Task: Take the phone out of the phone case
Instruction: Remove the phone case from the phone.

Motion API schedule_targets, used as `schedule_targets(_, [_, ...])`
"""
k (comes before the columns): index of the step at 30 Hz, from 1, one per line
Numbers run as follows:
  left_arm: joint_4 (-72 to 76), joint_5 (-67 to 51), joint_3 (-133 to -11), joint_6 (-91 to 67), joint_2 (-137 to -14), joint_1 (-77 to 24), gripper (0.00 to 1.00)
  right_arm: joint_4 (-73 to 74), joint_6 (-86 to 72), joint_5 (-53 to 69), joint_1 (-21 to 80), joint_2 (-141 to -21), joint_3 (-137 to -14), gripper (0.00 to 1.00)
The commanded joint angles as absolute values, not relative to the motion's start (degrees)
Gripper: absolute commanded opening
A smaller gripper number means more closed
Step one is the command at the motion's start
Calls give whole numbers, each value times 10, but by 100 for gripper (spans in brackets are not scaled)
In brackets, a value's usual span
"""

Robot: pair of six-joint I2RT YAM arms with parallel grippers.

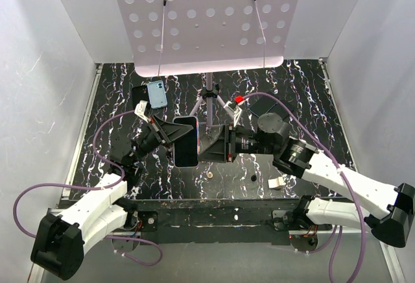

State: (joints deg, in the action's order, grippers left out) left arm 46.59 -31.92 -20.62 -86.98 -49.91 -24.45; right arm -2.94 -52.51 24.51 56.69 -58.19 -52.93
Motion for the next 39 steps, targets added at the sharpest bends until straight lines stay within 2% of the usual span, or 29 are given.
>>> schedule_targets(1, [490, -308, -233, -874, -484, -245, 0, -99, -548, 273, 566, -577, -506, 39])
schedule_targets(6, [515, -305, -225, -889, -497, -244, 0, -74, -536, 257, 566, -584, -499, 43])
schedule_targets(23, [548, -308, -220, -910, -514, -244, 0, -85, -547, 239, 566, -670, -537, 39])
schedule_targets(26, [529, -313, -225, -897, -507, -246, 0, -124, -566, 229, 566, -683, -546, 30])
schedule_targets(29, [478, -322, -233, -868, -490, -246, 1, -136, -578, 232, 562, -678, -558, 6])
schedule_targets(30, [462, -330, -236, -855, -486, -246, 9, -135, -580, 238, 561, -672, -564, 1])
schedule_targets(32, [460, -347, -234, -849, -485, -246, 38, -132, -587, 250, 559, -657, -570, 1])
schedule_targets(34, [520, -361, -219, -858, -497, -246, 54, -129, -599, 250, 556, -635, -566, 1])
schedule_targets(37, [625, -408, -211, -874, -546, -246, 65, -143, -638, 269, 537, -601, -545, 1])
schedule_targets(39, [690, -433, -214, -897, -579, -247, 68, -183, -672, 291, 518, -583, -523, 1])
